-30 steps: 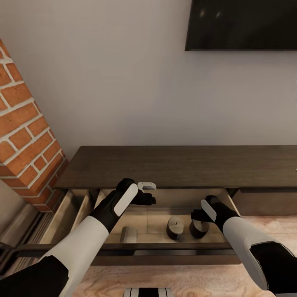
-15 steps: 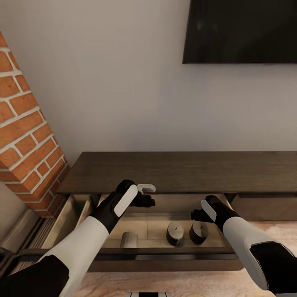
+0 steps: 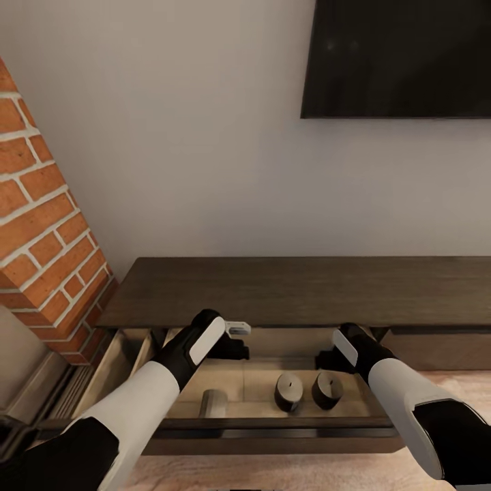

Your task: Place each of the two pumpkins and all three candles from the living room inside a cabinet in the living room (use any cabinet), then make sure every cabinet is closed, and position the cauldron so it is next to a table in the living room.

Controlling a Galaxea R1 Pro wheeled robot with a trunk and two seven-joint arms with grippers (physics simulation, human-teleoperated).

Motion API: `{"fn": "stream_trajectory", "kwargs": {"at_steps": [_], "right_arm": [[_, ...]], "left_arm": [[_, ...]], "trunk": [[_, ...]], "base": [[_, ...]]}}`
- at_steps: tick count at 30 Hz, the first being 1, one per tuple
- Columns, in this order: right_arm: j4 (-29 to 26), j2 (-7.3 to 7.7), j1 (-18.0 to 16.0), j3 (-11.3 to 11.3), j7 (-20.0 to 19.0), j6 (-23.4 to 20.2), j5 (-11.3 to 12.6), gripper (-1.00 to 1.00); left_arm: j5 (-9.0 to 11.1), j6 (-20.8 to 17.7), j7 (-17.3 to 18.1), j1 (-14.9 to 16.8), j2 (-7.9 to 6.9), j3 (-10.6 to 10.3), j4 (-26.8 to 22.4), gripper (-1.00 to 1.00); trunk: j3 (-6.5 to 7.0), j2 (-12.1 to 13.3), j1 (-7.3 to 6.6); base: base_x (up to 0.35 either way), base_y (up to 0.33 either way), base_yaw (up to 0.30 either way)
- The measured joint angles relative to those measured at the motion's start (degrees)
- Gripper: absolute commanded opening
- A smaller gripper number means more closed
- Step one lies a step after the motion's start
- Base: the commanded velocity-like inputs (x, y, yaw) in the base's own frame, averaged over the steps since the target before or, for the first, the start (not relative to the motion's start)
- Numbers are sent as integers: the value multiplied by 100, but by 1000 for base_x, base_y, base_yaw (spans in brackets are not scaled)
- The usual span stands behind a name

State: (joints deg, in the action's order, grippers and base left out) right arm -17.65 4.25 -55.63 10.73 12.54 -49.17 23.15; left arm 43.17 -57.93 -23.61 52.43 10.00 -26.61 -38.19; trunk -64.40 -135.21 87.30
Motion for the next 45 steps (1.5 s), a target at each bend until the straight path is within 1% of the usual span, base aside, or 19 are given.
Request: {"fn": "stream_trajectory", "kwargs": {"at_steps": [1,2,4,6,10,45], "right_arm": [[0,0,0,1,-100,-45,2,100],[0,0,0,6,-296,-95,2,100],[0,0,0,15,-501,-141,-4,100],[1,1,0,24,-643,-175,-8,100],[1,1,0,33,-756,-201,-12,100],[-8,1,0,36,-766,-210,-31,100]], "left_arm": [[5,0,-2,0,0,0,79,100],[10,1,-4,0,0,3,206,100],[9,0,-1,0,0,7,290,100],[11,0,-1,0,0,9,332,100],[12,1,-1,0,0,10,364,100],[3,9,-10,0,0,35,402,100]], "trunk": [[18,40,-22],[36,80,-44],[72,160,-88],[108,241,-132],[180,401,-220],[808,1805,-989]], "base": [[0,0,0],[0,0,0],[0,0,0],[0,0,0],[0,0,0],[0,0,0]]}}
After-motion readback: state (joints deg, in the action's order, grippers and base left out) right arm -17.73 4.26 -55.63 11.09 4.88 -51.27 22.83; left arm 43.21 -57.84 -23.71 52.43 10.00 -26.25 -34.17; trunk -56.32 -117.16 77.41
